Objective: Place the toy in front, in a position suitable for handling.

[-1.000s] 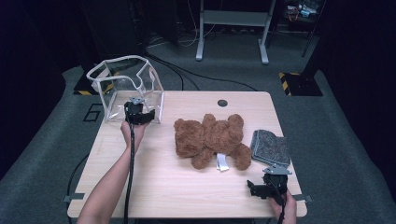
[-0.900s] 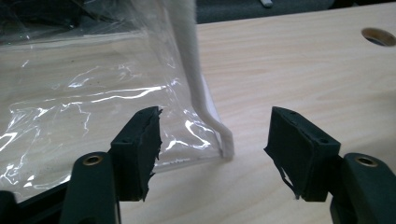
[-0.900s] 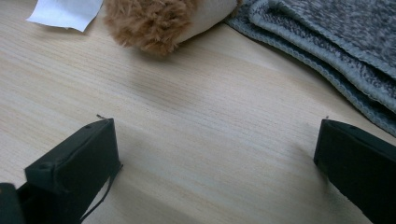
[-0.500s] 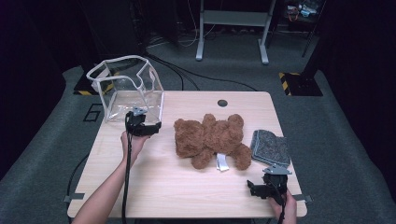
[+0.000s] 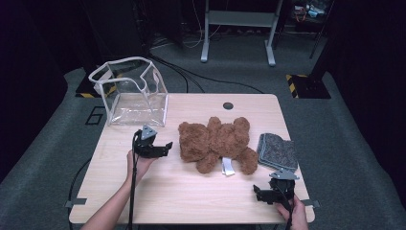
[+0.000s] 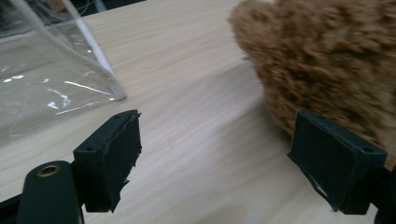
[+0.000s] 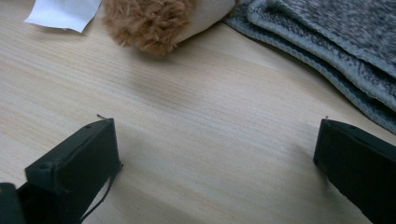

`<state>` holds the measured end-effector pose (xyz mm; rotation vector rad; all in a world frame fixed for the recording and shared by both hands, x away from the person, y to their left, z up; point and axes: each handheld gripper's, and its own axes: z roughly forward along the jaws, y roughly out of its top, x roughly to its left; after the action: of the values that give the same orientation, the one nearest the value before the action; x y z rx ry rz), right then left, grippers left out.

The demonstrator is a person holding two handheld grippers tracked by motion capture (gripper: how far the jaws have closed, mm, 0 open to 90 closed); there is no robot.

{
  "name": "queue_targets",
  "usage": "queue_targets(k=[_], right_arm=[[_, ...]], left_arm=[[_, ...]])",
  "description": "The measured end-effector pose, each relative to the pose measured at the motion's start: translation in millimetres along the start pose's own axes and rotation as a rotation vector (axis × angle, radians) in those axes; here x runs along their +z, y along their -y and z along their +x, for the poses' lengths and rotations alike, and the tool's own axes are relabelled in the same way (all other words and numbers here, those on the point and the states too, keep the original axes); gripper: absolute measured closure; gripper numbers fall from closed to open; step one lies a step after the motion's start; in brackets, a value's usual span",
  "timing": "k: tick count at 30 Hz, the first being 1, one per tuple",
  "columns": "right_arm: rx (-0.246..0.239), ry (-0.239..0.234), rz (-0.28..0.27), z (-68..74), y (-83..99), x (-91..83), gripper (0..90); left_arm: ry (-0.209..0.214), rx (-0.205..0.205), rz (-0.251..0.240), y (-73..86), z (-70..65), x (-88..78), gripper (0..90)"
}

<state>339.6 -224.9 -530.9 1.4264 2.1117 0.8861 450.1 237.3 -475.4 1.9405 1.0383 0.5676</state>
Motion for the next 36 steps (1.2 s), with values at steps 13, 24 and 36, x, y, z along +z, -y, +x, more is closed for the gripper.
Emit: queue_targets(k=[13,24,36], right_arm=[[-0.020,-0.036,0.002,7.6,-11.2,-10.2,10.9],[-0.006,-0.061,-0.087,16.4,-83.6,-19.0,14.2],[-0.034,-0.080,-0.107,25.9,-160.9,19.9,35.8]], left_arm=[[0.129,0.051,0.003,14.9,-32.1,8.0,17.3],[0.166,0.071,0.007,15.3,-52.5,23.8,22.6],[0.224,0.037,-0.024,19.5,-52.3,37.9,43.8]])
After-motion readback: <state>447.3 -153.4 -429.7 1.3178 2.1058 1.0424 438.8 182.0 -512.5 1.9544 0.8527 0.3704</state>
